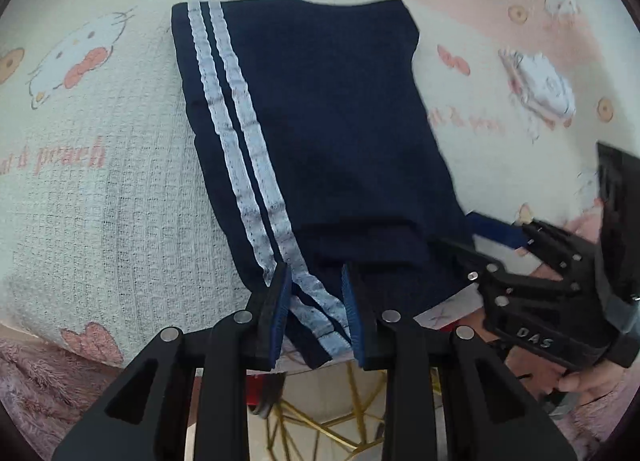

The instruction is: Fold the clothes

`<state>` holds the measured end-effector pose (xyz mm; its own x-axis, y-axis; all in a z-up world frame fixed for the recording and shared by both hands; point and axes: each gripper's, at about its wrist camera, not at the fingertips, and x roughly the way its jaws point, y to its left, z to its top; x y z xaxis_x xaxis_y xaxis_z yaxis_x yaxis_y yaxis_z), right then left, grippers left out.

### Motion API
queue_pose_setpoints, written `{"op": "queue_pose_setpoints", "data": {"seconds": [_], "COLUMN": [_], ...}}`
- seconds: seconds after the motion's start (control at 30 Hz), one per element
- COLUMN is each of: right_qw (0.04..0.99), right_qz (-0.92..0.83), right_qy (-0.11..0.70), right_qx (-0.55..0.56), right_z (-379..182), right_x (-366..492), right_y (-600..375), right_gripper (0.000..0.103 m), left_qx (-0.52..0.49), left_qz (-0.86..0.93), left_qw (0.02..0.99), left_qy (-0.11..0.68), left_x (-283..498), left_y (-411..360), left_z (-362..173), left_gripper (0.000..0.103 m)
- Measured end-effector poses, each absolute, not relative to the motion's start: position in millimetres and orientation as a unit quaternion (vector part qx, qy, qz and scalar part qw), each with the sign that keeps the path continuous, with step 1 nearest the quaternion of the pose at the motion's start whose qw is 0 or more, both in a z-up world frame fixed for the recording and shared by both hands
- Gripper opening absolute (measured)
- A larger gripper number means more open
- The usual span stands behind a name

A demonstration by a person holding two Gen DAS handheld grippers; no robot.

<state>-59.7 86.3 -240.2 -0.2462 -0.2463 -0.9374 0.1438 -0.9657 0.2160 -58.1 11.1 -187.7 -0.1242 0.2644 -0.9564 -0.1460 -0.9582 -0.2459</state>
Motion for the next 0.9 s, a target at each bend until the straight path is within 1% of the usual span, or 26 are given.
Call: {"op": "queue_pose_setpoints", "data": {"seconds": [0.03,0.1,0.27,0.33,0.43,0.53,0.6,0.67,0.7,0.87,0.9], "right_qw": [0.121,0.124,0.114,0.104,0.11,0.125,0.128,0.121,0.122,0.129,0.132], "right_qz": [-0.787,-0.794,-0.801,-0.791,-0.795,-0.801,-0.794,-0.783,-0.786,-0.781,-0.779], "right_qy": [-0.035,-0.032,-0.036,-0.032,-0.046,-0.066,-0.059,-0.036,-0.026,-0.014,-0.014], "right_qx": [0.604,0.595,0.586,0.601,0.594,0.581,0.591,0.609,0.605,0.611,0.613], "right_z": [-242.6,-237.6,-233.2,-240.8,-237.4,-229.2,-232.1,-241.0,-241.2,-239.9,-240.1], "right_x": [-60.0,-59.4,-65.3,-68.4,-69.3,-71.9,-74.8,-77.1,-76.8,-83.3,-85.1], "right_y": [85.0,83.1,84.1,86.2,89.3,92.1,88.9,79.1,75.5,69.8,69.5], "right_gripper": [0.052,0.052,0.052,0.052,0.052,0.052,0.052,0.053,0.054,0.055,0.055], "left_qx": [-0.653,-0.652,-0.644,-0.638,-0.623,-0.629,-0.643,-0.653,-0.658,-0.645,-0.655], "left_qz": [0.745,0.746,0.76,0.763,0.773,0.764,0.753,0.747,0.744,0.755,0.746], "left_qw": [0.131,0.126,0.07,0.077,0.098,0.128,0.133,0.122,0.116,0.109,0.108], "left_qy": [-0.033,-0.052,-0.043,-0.059,-0.072,-0.064,-0.047,-0.034,-0.027,-0.053,-0.049], "left_x": [-56.8,-58.2,-60.2,-58.9,-54.4,-47.1,-42.3,-41.8,-41.5,-41.6,-41.1], "left_y": [14.6,9.0,-7.7,-9.5,-5.9,8.0,17.4,19.8,21.0,4.3,5.3], "left_z": [-192.0,-190.4,-195.3,-192.6,-180.3,-179.3,-185.9,-194.6,-198.9,-186.8,-192.8], "left_gripper": [0.028,0.028,0.028,0.028,0.028,0.029,0.029,0.029,0.029,0.03,0.032]}}
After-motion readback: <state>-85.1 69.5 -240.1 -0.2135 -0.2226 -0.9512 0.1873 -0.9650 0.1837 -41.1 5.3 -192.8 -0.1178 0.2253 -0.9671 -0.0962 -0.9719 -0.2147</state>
